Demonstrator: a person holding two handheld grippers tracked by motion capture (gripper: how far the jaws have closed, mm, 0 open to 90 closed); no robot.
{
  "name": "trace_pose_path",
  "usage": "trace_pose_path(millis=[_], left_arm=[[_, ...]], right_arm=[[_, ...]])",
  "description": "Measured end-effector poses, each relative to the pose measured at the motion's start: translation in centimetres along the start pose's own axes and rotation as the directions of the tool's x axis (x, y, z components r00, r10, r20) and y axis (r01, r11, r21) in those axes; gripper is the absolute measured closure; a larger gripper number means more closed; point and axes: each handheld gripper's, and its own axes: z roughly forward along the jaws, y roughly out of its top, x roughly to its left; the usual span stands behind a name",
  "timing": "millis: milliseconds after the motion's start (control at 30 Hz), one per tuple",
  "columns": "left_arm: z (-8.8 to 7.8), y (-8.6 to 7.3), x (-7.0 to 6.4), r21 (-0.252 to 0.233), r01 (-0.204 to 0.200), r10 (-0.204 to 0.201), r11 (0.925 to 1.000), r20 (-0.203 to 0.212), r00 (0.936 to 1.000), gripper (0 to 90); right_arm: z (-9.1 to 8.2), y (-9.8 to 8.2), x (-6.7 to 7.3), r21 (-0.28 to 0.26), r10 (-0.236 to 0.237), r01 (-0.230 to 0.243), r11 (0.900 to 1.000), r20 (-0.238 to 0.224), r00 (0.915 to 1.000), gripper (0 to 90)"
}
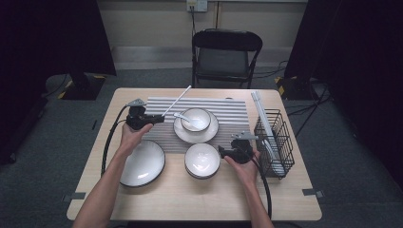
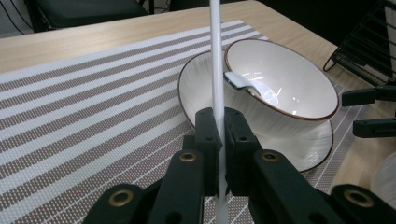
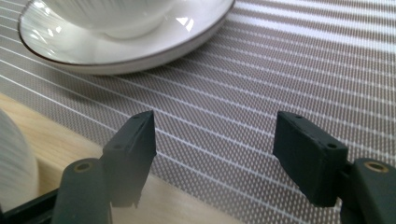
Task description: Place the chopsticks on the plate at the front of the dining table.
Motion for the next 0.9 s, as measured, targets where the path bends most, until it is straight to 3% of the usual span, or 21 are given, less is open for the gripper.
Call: trace_pose_path(millis=[133,467,667,900], left_arm=[[0.5,-0.8,0.3,0.019,0.021,-0.021,0.9996,-0.002,0.9998,86.0],[1.6,-1.3,-0.2,0.070,0.014,-0.014,0.9975,-0.002,0.9999,86.0],[2.3,-1.7,-0.2,0.104,0.013,-0.012,0.9945,-0.004,0.9999,86.0],[2.9,-2.0,-0.3,0.122,0.037,-0.037,0.9919,0.001,0.9993,86.0]], right_arm=[[0.1,-0.3,0.0,0.020,-0.018,0.018,1.000,0.018,0.9997,28.8],[0.4,-0.3,0.4,0.054,-0.055,0.052,0.997,0.042,0.9976,27.9],[0.4,-0.3,0.4,0.059,-0.049,0.047,0.997,0.037,0.9981,27.0],[0.3,-0.3,0.4,0.059,-0.045,0.043,0.997,0.033,0.9985,27.0]])
